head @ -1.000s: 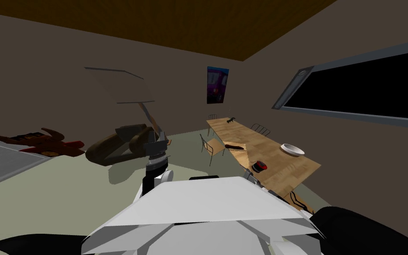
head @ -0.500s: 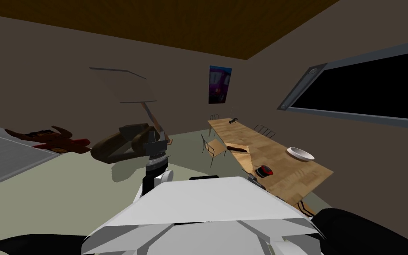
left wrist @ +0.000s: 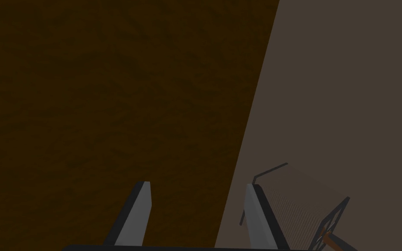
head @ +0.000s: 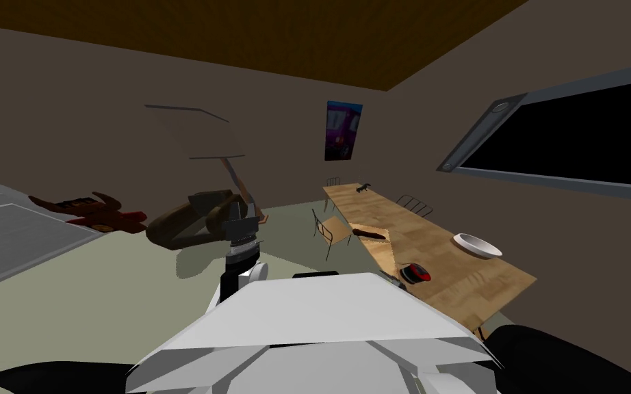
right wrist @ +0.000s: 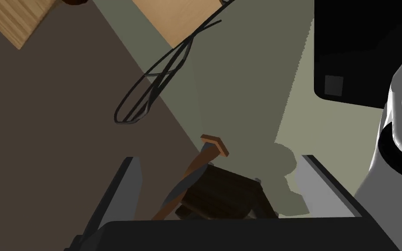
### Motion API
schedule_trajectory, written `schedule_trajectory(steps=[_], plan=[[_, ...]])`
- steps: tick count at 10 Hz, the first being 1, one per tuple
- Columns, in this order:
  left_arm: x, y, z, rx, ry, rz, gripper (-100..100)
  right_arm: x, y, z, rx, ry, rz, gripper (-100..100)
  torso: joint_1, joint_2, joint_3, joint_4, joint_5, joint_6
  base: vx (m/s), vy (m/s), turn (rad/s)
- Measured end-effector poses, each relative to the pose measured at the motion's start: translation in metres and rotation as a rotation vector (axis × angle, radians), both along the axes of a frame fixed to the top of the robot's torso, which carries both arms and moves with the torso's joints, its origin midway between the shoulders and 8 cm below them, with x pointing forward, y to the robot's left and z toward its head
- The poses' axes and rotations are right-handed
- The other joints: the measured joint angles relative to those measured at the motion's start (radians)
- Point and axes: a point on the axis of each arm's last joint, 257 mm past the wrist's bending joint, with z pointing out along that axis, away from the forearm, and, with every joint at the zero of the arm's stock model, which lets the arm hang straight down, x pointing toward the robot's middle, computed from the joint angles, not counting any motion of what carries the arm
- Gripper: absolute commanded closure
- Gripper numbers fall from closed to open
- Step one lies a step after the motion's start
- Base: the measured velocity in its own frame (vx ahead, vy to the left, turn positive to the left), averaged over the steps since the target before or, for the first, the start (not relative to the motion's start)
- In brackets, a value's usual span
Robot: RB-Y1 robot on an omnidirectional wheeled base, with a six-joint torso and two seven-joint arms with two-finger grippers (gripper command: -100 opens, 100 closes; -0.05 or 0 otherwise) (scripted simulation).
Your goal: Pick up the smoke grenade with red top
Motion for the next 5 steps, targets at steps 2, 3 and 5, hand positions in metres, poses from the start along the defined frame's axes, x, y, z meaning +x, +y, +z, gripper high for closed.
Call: schedule_trajectory(steps=[2, 3, 5], plan=[[0.0, 0.0, 0.0, 0.0, 0.0, 0.0, 0, -0.018, -0.013, -0.006, -0.083, 0.032, 0.059, -100, -0.001, 0.0, 0.0, 0.0, 0.0, 0.0, 0.064, -0.061, 0.068], [0.0, 0.0, 0.0, 0.0, 0.0, 0.0, 0, -0.028, -0.025, -0.011, -0.133, 0.053, 0.091, -100, -0.003, -0.001, 0.0, 0.0, -0.001, 0.0, 0.046, -0.064, 0.024], [0.0, 0.0, 0.0, 0.0, 0.0, 0.0, 0, -0.038, -0.032, -0.014, -0.19, 0.072, 0.138, -100, -0.001, 0.001, 0.001, 0.0, 0.0, 0.0, 0.046, -0.056, 0.048]])
